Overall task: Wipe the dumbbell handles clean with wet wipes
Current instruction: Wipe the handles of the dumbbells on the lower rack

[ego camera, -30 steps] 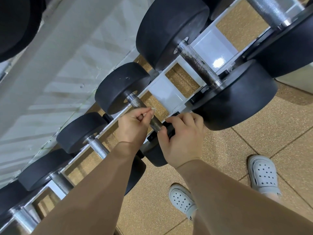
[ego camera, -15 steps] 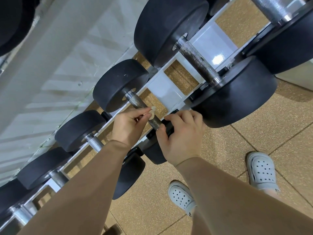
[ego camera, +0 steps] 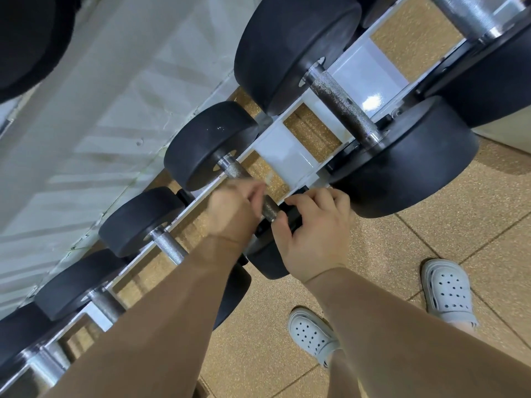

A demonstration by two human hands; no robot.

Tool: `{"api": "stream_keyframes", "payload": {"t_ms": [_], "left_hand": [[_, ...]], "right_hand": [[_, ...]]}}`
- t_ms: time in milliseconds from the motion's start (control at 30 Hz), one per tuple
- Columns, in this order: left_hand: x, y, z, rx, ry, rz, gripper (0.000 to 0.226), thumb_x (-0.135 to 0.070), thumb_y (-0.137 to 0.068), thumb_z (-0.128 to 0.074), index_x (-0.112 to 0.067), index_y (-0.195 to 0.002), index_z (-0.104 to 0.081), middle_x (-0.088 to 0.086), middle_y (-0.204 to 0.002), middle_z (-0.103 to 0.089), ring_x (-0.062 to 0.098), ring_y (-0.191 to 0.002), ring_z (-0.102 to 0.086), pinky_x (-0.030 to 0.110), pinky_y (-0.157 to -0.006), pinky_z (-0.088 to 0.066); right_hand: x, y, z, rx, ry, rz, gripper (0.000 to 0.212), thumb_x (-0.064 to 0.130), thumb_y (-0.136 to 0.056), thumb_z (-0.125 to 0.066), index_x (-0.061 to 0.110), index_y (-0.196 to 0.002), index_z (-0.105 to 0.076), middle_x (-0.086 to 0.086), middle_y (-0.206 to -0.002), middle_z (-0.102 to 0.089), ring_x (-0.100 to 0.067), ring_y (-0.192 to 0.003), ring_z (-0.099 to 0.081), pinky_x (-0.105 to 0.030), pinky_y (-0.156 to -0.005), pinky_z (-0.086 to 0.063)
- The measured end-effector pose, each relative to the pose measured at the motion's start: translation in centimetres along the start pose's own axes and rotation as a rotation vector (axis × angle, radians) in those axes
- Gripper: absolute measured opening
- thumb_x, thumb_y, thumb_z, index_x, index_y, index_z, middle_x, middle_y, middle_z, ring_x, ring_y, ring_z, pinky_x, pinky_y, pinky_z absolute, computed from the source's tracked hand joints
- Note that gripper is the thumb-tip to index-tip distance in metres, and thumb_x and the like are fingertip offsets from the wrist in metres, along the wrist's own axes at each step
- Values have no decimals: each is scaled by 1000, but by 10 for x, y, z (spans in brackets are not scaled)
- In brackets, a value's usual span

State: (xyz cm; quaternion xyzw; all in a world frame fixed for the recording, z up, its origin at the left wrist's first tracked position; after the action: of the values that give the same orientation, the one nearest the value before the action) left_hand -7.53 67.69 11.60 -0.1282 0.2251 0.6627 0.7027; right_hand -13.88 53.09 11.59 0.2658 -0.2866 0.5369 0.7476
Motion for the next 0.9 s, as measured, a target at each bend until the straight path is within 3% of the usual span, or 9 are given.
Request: {"api": "stream_keyframes", "payload": {"t_ms": [100,267,333,400,467,533,667,800,900], "left_hand": [[-8,17,-7,114,27,-56,18,-24,-89,-64,-19,-92,-80,3,-86,-75,22,-75,-70,33,-72,-58],[7,-15,17,-151,59,92,12,-15,-95,-69,-16,-93,-81,-6,-71,-70,6,-65,-59,6,-65,-43],[4,-7,6,-66,76,109,12,-16,-93,-70,-23,-91,-80,-12,-66,-64,4,-60,-55,15,-64,-47],[-5,13,-6,112,57,7,13,-19,-89,-70,-29,-88,-79,-9,-71,-69,7,-63,-59,28,-66,-54],[-8,21,-3,192,65,-85,13,-22,-89,-69,-28,-90,-79,-8,-77,-73,10,-68,-64,31,-66,-54],[-3,7,9,112,-5,-112,11,-19,-91,-69,-23,-91,-80,-6,-82,-75,12,-73,-67,32,-70,-55],[12,-21,21,-107,16,95,18,-21,-96,-68,-19,-83,-79,3,-76,-74,19,-67,-67,36,-68,-58],[0,7,-4,240,146,59,19,-11,-88,-75,-29,-87,-81,-24,-66,-65,-1,-62,-60,21,-65,-52],[-3,6,-3,193,-15,-29,12,-23,-90,-69,-24,-86,-81,-9,-71,-72,14,-64,-67,33,-63,-58]], "right_hand": [[0,-1,0,10,7,-3,33,43,-79,-57,19,-92,-75,0,-96,-61,-31,-109,-47,-53,-90,-41],[1,0,1,11,21,-3,31,43,-80,-57,21,-94,-75,3,-95,-60,-29,-110,-47,-50,-90,-40],[1,0,1,14,3,2,31,42,-80,-57,20,-93,-75,2,-94,-60,-30,-108,-47,-53,-89,-42],[1,-1,1,18,-1,3,30,42,-80,-58,19,-91,-74,1,-94,-60,-30,-107,-47,-53,-88,-42],[0,-1,0,24,-5,4,30,42,-80,-58,19,-91,-74,0,-94,-60,-31,-106,-47,-53,-88,-43],[0,-1,-1,22,-20,13,31,42,-80,-58,18,-93,-74,0,-94,-60,-31,-106,-47,-54,-87,-43],[0,-1,-1,8,-32,12,31,39,-80,-59,17,-95,-75,0,-94,-60,-31,-106,-47,-55,-87,-44],[1,-1,0,19,-1,5,29,40,-78,-61,19,-93,-75,0,-94,-61,-30,-106,-47,-53,-88,-43],[2,-1,1,23,23,-8,30,42,-78,-60,20,-92,-75,1,-94,-61,-30,-107,-48,-51,-89,-41]]}}
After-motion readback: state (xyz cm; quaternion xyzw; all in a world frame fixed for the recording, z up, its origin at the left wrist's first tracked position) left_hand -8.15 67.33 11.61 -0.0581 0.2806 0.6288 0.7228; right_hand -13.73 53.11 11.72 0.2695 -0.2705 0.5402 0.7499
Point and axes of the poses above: each hand's wrist, its own y-axis away from the middle knuckle, its own z-axis out of the back of the hand, x = y × z, the point moved 4 cm from there along -y, towards the middle knuckle
